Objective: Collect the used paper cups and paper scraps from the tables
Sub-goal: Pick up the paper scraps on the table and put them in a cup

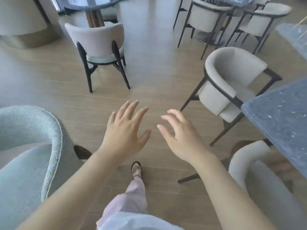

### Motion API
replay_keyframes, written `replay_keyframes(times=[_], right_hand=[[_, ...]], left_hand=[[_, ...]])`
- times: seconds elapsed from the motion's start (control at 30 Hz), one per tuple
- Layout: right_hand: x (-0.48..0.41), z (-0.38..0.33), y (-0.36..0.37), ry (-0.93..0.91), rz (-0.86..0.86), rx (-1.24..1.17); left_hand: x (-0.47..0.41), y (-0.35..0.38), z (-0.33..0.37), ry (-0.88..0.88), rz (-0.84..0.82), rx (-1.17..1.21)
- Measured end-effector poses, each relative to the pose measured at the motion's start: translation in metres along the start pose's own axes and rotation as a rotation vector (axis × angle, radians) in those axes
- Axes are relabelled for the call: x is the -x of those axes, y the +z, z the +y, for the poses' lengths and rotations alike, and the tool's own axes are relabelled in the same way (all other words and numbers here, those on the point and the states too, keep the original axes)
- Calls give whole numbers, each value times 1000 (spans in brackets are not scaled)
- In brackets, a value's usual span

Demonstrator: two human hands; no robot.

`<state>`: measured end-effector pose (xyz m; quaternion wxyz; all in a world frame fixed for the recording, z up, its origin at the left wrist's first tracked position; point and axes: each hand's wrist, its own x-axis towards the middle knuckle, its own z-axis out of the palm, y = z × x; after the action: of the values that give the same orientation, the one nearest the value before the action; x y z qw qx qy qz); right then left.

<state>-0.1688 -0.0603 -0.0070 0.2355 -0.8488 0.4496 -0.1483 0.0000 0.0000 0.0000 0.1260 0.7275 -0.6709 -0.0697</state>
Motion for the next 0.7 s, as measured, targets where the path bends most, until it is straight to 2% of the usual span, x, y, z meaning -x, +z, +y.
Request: replay_keyframes(times=[0.13, 0.37, 0.7], right_hand=[[-70, -1, 1, -11, 39, -77], [-213, 20, -16, -46, 98, -110], [-383, 104, -41, 61, 122, -123]], left_hand=[[-65, 1, -35, -80, -17, 74], [-198, -18, -92, -85, -97, 63], [-398, -9, -107, 36, -188, 55]])
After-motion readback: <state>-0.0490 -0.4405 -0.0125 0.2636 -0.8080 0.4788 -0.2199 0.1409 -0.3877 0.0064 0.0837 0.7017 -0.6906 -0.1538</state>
